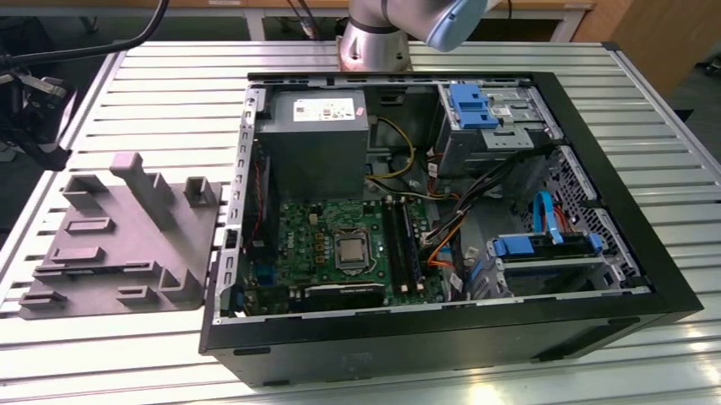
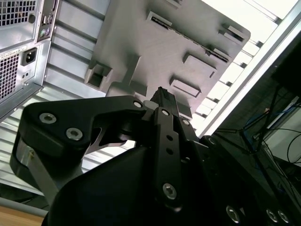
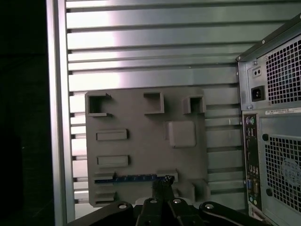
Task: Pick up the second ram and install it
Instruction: 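Reach for the second ram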
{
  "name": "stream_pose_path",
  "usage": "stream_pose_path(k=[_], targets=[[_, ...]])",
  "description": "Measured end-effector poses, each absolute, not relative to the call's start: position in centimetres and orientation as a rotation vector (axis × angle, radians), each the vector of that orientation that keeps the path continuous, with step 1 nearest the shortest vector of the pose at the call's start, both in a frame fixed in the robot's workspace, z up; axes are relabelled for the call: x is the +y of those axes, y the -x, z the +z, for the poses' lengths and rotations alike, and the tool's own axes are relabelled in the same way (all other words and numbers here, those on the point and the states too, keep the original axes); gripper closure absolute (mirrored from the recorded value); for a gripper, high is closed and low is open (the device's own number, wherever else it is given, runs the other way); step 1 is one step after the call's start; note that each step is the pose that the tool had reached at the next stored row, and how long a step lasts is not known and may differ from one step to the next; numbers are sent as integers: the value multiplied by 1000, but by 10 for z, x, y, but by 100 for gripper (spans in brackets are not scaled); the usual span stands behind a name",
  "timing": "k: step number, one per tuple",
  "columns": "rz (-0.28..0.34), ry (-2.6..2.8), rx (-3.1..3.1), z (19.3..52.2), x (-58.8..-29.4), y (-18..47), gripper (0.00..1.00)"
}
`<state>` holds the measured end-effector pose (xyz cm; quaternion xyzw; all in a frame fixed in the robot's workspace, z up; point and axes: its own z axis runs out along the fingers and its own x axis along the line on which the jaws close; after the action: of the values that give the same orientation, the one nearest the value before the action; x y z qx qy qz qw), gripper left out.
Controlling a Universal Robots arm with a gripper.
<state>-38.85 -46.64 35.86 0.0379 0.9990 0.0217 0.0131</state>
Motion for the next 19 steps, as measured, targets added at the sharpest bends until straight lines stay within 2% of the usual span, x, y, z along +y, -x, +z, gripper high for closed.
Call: stream_pose_path(k=[19], targets=[[68, -118, 3112, 355, -472, 395, 89]])
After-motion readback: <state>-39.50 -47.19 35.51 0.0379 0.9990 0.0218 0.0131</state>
